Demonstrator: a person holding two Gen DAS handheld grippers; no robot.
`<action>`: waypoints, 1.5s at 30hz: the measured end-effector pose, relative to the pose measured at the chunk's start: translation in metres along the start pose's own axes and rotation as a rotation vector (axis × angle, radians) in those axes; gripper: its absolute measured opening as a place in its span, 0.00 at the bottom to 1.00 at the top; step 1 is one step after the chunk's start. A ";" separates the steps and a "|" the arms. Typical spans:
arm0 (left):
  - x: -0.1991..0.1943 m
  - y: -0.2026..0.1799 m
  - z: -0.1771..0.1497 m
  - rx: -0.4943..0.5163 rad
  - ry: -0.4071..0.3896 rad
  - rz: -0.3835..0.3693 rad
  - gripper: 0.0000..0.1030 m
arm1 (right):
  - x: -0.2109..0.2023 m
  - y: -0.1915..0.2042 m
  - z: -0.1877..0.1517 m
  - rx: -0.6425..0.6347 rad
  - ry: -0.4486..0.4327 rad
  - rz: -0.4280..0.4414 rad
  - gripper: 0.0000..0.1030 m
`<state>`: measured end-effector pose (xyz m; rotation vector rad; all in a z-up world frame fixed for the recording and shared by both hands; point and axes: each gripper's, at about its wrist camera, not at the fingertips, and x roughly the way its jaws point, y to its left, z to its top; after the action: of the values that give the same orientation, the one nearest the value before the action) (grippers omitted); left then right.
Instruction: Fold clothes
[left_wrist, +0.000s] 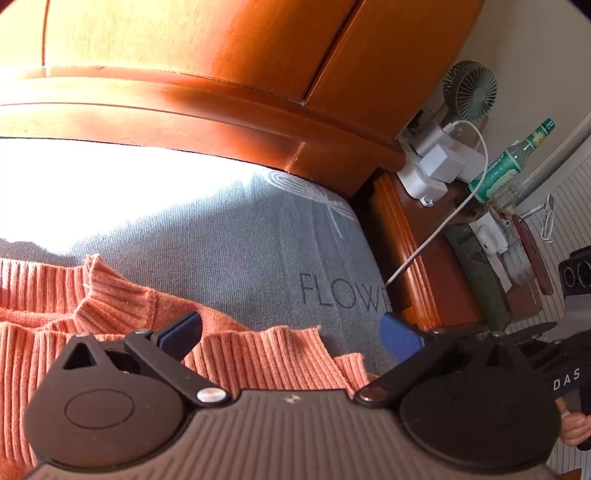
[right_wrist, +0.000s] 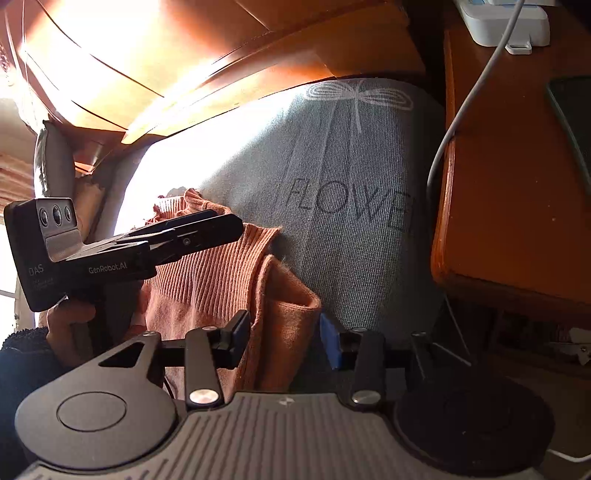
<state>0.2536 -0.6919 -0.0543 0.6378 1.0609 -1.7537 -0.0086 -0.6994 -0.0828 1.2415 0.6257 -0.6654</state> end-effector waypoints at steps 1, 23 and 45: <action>-0.012 -0.001 -0.007 -0.005 0.001 0.026 0.98 | -0.001 0.005 0.001 -0.021 -0.003 0.007 0.48; -0.059 -0.116 -0.184 0.344 0.078 0.042 0.99 | 0.061 0.085 -0.050 -0.945 0.229 0.058 1.00; -0.030 -0.135 -0.180 0.416 0.229 -0.080 0.99 | -0.027 0.024 -0.076 -0.330 0.060 -0.127 1.00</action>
<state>0.1359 -0.4983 -0.0681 1.0870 0.8838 -2.0273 -0.0132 -0.6174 -0.0637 0.9227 0.8334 -0.6036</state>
